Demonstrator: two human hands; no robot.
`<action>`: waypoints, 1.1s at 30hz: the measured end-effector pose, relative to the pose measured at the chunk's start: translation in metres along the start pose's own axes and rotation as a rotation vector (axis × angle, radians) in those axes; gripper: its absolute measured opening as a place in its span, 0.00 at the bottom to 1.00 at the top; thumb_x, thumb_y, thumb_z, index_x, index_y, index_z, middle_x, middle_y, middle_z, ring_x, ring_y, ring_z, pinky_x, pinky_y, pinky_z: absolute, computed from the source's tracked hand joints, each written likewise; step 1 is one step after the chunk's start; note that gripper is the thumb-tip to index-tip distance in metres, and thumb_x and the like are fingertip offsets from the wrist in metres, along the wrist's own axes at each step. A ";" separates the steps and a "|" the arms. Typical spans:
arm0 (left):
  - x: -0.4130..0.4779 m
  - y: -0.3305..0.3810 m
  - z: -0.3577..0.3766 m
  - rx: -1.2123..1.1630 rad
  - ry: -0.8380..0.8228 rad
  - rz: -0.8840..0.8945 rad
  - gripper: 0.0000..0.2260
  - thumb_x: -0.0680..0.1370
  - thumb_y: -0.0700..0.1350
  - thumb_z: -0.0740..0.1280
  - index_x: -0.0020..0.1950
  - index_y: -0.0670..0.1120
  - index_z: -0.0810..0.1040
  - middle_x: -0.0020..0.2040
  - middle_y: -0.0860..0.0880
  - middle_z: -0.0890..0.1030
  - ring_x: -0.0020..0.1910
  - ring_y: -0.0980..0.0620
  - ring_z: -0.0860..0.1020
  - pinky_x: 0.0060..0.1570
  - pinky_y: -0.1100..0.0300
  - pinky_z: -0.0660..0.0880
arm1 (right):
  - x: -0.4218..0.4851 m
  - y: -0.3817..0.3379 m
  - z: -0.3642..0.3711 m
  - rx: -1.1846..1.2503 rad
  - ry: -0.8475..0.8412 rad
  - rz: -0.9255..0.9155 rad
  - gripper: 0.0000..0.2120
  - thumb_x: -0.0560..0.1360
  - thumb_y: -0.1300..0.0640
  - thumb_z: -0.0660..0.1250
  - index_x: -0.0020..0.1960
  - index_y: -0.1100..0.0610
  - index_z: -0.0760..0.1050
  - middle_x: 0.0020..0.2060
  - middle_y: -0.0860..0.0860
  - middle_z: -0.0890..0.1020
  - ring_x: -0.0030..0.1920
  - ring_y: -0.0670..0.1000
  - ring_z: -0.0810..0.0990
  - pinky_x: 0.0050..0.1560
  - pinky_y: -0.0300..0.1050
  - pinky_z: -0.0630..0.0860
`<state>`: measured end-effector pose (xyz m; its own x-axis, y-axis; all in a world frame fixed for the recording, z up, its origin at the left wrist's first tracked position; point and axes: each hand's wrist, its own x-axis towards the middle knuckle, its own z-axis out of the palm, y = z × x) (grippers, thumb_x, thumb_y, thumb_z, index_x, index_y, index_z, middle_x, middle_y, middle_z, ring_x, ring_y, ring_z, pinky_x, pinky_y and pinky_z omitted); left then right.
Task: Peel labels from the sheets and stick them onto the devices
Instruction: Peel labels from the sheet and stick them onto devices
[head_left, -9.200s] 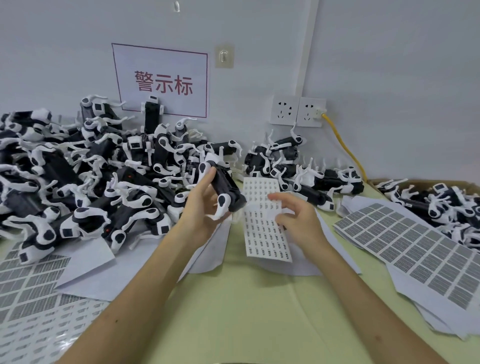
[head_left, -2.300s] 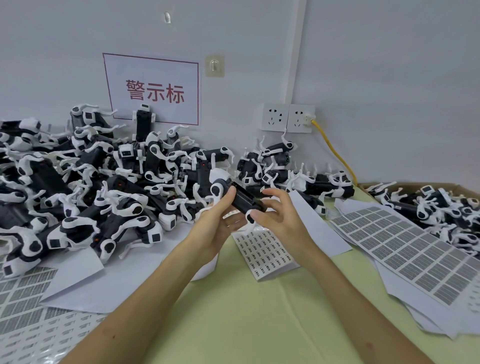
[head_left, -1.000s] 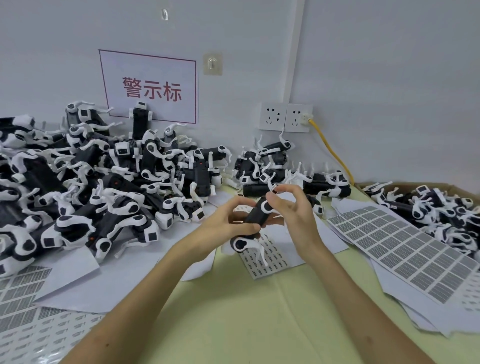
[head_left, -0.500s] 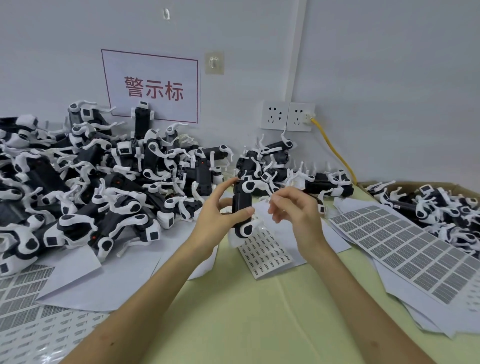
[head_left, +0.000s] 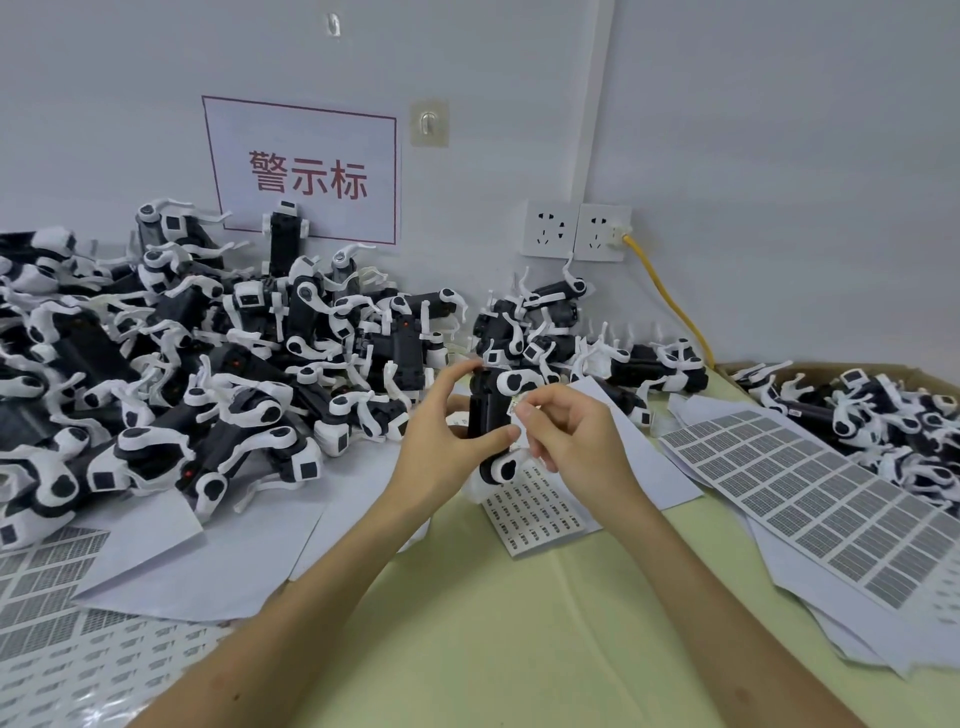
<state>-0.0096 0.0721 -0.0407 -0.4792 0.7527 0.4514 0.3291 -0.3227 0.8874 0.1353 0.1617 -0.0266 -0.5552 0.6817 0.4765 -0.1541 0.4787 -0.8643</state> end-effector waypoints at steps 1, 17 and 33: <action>0.000 -0.001 0.001 0.020 0.003 0.004 0.32 0.71 0.45 0.82 0.70 0.63 0.73 0.52 0.50 0.85 0.52 0.55 0.85 0.53 0.51 0.84 | 0.000 0.000 0.001 0.002 -0.009 -0.001 0.05 0.81 0.61 0.69 0.46 0.55 0.80 0.27 0.50 0.77 0.26 0.43 0.72 0.31 0.33 0.70; -0.004 -0.002 0.004 0.183 0.046 0.071 0.32 0.71 0.50 0.82 0.70 0.64 0.71 0.53 0.54 0.84 0.45 0.59 0.84 0.46 0.65 0.81 | -0.002 0.003 0.005 -0.140 -0.010 0.029 0.06 0.82 0.59 0.67 0.46 0.55 0.77 0.28 0.42 0.77 0.27 0.41 0.72 0.36 0.41 0.69; -0.007 -0.001 0.006 0.190 0.044 0.083 0.32 0.72 0.49 0.81 0.70 0.65 0.71 0.52 0.55 0.83 0.41 0.57 0.85 0.43 0.67 0.79 | -0.003 0.003 0.008 -0.092 0.017 0.078 0.06 0.83 0.59 0.66 0.47 0.56 0.78 0.27 0.42 0.75 0.26 0.43 0.68 0.33 0.41 0.68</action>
<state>-0.0021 0.0706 -0.0456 -0.4782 0.7008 0.5293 0.5141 -0.2652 0.8157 0.1297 0.1568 -0.0316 -0.5486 0.7279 0.4113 -0.0345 0.4718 -0.8810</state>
